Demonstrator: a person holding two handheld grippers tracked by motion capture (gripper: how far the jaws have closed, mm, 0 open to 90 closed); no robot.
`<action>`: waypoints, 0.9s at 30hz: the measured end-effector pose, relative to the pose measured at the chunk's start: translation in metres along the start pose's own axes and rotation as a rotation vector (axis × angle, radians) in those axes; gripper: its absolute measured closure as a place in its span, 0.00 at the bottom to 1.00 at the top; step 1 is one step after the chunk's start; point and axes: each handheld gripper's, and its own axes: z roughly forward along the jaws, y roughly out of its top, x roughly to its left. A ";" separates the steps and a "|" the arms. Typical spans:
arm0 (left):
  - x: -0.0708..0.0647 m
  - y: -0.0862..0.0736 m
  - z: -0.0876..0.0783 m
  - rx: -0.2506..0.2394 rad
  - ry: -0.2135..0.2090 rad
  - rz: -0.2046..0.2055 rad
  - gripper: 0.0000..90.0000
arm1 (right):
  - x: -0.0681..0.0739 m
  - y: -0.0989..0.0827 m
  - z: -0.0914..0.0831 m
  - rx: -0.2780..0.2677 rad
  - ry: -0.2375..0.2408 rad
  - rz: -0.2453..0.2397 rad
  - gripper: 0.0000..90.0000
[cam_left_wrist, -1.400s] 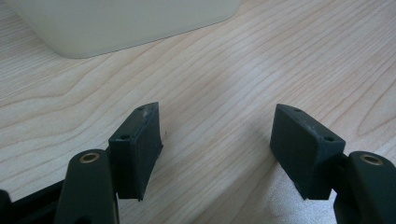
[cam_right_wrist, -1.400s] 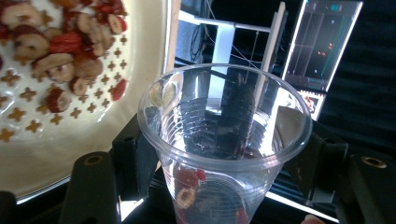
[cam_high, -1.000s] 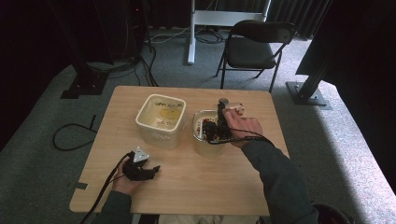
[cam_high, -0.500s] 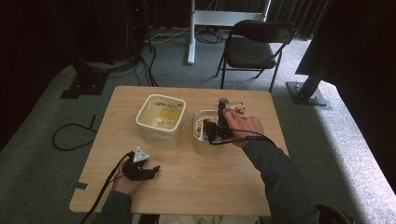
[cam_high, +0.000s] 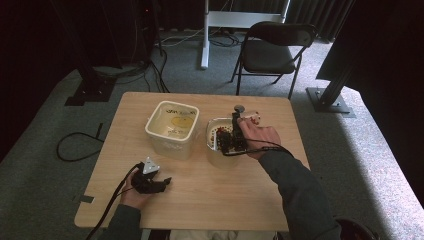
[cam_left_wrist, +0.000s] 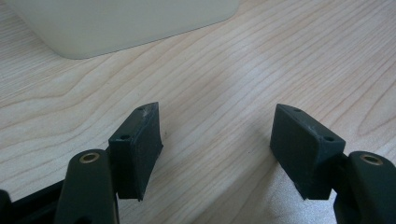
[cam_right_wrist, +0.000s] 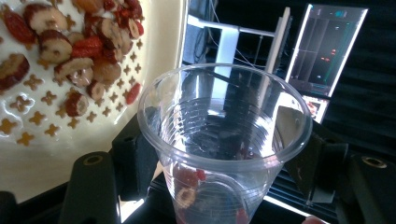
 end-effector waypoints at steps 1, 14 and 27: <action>0.000 0.000 0.000 0.001 0.000 0.001 0.38 | 0.001 0.000 0.000 0.011 -0.001 -0.008 0.37; 0.000 0.000 0.000 0.002 0.000 0.002 0.38 | -0.015 -0.022 -0.008 -0.090 0.036 0.269 0.37; 0.000 0.000 0.000 0.003 0.000 0.002 0.38 | -0.024 -0.088 -0.010 -0.386 0.254 0.953 0.37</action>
